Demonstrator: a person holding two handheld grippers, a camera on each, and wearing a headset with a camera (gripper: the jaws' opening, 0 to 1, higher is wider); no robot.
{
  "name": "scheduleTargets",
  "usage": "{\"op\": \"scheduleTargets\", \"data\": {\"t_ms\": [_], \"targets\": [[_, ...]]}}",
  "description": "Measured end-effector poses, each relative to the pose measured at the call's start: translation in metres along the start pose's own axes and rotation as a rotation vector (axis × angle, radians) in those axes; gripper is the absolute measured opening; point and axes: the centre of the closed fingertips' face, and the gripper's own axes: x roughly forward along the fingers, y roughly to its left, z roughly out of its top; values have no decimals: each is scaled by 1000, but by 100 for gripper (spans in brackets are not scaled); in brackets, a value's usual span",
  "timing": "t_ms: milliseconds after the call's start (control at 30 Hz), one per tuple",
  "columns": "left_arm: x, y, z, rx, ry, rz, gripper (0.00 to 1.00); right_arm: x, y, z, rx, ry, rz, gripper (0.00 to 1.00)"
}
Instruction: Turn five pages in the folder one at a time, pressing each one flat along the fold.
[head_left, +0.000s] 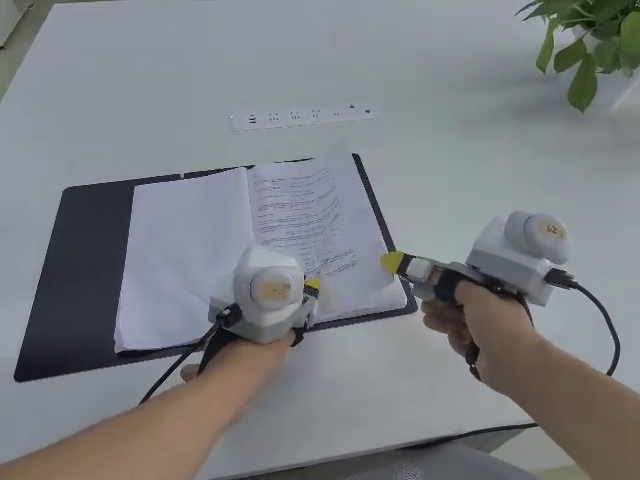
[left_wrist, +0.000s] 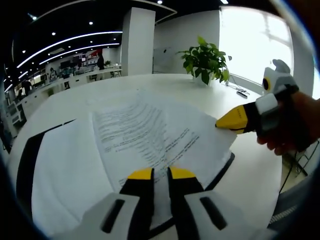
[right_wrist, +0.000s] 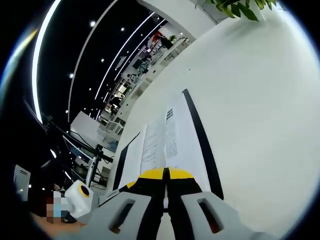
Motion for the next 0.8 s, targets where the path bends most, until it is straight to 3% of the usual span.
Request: {"op": "scheduleTargets", "data": {"t_ms": [233,500,800], "targets": [[-29,2,13,24,-41,-26,16,-12,22,8,45,-29,63,0],[-72,12,31,33,-112,-26,18,-13,65,10,61,-54,150,0],[-115,28,38,42,-163,1,18,-12,116,-1,51,-73,215,0]]}}
